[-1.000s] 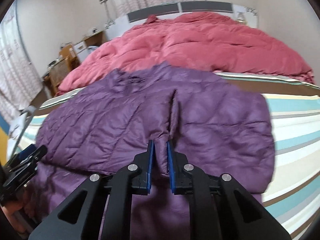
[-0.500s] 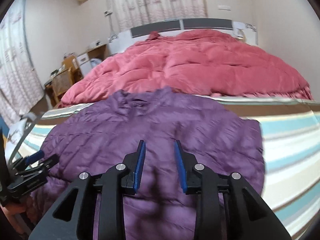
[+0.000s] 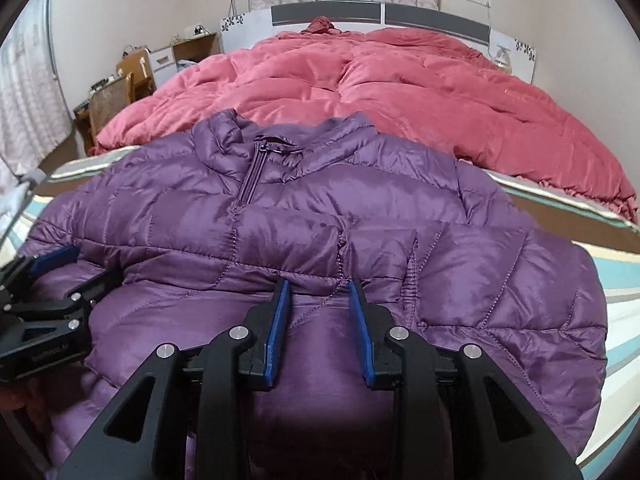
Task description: Fold large clothes
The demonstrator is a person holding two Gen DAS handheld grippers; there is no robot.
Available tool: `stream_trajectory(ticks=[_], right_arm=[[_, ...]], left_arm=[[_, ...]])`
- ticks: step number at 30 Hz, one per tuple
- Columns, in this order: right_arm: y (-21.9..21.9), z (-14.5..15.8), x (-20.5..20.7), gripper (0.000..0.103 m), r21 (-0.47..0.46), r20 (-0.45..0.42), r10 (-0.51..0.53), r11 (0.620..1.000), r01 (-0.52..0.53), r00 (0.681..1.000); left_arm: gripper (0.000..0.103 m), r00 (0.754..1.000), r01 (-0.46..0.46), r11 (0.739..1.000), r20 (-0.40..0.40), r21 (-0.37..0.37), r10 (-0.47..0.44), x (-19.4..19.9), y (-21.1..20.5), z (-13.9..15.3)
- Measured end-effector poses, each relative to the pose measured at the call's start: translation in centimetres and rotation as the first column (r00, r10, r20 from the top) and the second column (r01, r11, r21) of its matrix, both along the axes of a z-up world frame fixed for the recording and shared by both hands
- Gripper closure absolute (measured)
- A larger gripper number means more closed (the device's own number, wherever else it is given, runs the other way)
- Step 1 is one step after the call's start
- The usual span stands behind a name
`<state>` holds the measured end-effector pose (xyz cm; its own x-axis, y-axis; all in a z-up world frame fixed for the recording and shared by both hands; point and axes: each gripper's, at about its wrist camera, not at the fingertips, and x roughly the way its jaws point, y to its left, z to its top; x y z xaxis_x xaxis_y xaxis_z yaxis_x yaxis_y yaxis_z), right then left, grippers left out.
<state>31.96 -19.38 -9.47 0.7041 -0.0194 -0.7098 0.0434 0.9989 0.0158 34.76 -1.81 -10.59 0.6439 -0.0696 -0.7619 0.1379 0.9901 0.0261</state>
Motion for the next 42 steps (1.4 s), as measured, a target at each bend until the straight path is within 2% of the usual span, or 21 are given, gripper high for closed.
stream_trajectory(ticks=[6,9,11,12,16,18,20,23,26,27,30,34,37,42], right_arm=[[-0.3,0.5,0.0,0.073,0.026,0.001,0.008,1.0,-0.008,1.0],[-0.8,2.0,-1.5,0.073,0.031,0.028,0.016,0.999,-0.017,0.999],[-1.2,3.0,-3.3,0.06,0.034,0.062,0.008,0.999,-0.01,0.998],[-1.5,3.2,-4.1,0.058,0.038,0.068,0.001,0.999,-0.004,0.998],[-2.7,1.4,-3.9,0.058,0.064,0.001,-0.022,0.998,0.022,1.0],[-3.3,0.3,-3.2,0.058,0.115,-0.031,-0.04,0.992,0.043,0.999],[-3.2,-0.1,-2.7,0.058,0.108,-0.033,-0.05,0.993,0.053,0.998],[-2.7,-0.1,-2.4,0.058,0.076,-0.037,-0.053,0.996,0.056,0.998],[-3.2,0.8,-3.1,0.058,0.095,-0.036,-0.052,0.994,0.055,0.998],[-3.4,1.6,-4.0,0.058,0.105,-0.027,-0.056,0.993,0.059,0.998],[-3.9,3.6,-7.0,0.048,0.143,0.001,-0.032,0.989,0.032,0.999],[-4.4,5.2,-11.9,0.047,0.115,0.028,0.014,0.993,-0.017,1.0],[-5.7,5.4,-16.0,0.047,0.125,0.023,0.02,0.992,-0.023,1.0],[-8.8,4.6,-22.1,0.047,0.181,-0.004,-0.025,0.983,0.025,1.0]], left_arm=[[0.013,1.0,-0.012,1.0,0.019,-0.017,0.013,-1.0,0.8,1.1],[0.006,0.998,-0.03,1.0,0.053,-0.003,0.03,-3.0,2.0,2.5],[0.006,0.996,-0.036,0.999,0.082,0.008,0.035,-4.4,3.2,3.0],[0.005,0.995,-0.053,0.998,0.085,0.026,0.051,-4.7,3.8,3.0],[0.003,0.994,-0.111,0.994,0.026,0.017,0.111,-3.4,5.5,1.5],[0.002,0.995,-0.103,0.995,-0.016,0.017,0.103,-2.3,5.4,0.1],[0.002,0.995,-0.098,0.995,-0.028,0.022,0.098,-1.8,5.2,-0.5],[0.002,0.995,-0.097,0.995,-0.034,0.011,0.097,-1.6,5.4,-0.5],[0.002,0.996,-0.085,0.996,-0.021,0.015,0.085,-3.0,5.7,0.5],[0.002,0.997,-0.079,0.997,-0.016,0.019,0.079,-3.7,5.8,0.8],[0.002,0.999,-0.046,0.999,-0.007,0.006,0.046,-6.5,6.8,2.1],[0.002,1.0,-0.006,0.996,-0.014,-0.083,0.005,-11.0,9.0,2.8],[0.002,0.999,-0.005,0.99,-0.047,-0.139,-0.002,-14.1,10.7,2.5],[0.002,0.998,-0.026,0.978,-0.066,-0.206,0.012,-18.4,13.1,1.7]])
